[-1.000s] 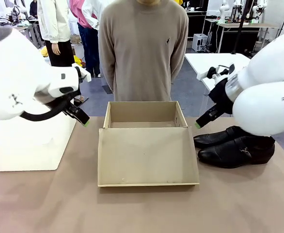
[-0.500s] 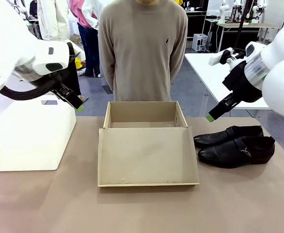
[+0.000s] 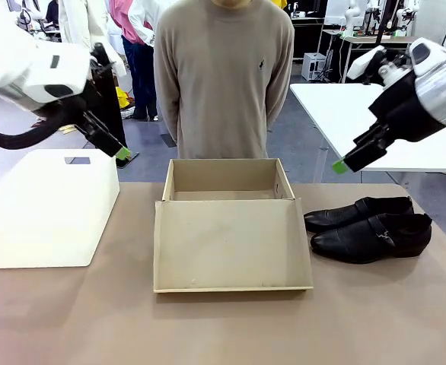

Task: Pack the shoes into the box.
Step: Place one shoe of the Shoes into the Shoes Box.

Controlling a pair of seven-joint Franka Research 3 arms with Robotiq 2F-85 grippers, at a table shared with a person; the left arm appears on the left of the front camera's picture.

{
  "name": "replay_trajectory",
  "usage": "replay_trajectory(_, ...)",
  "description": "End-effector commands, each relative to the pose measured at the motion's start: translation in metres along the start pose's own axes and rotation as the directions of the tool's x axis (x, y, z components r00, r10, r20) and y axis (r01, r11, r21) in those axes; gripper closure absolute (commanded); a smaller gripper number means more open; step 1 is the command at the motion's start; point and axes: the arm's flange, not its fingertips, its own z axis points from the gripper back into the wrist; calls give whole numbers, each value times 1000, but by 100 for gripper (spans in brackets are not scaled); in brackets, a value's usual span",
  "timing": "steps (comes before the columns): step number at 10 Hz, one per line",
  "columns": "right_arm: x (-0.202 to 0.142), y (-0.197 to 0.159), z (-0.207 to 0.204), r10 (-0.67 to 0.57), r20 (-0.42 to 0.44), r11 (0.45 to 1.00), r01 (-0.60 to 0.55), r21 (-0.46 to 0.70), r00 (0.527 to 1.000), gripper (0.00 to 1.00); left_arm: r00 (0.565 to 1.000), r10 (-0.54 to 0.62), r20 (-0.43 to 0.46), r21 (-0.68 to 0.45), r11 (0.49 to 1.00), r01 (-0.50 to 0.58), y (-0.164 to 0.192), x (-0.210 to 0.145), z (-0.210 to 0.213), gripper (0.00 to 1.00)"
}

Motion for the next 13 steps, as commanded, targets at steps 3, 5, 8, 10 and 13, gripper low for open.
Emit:
replay_trajectory(3,-8,0,23,104,144,987,-120,104,984,0,985,-48,168,-146,987,73,9,-14,26,0)
replay_trajectory(5,-6,0,36,131,200,980,-157,119,971,0,978,-29,207,-159,985,63,13,-11,33,0)
replay_trajectory(8,-4,1,39,142,213,977,-172,128,967,0,977,5,215,-162,986,31,18,-8,32,0)
replay_trajectory(10,-3,0,38,140,208,977,-170,131,968,0,978,13,206,-161,987,21,20,-7,30,0)
replay_trajectory(13,2,4,42,126,187,984,-147,102,974,0,980,7,199,-150,988,24,13,-9,34,0)
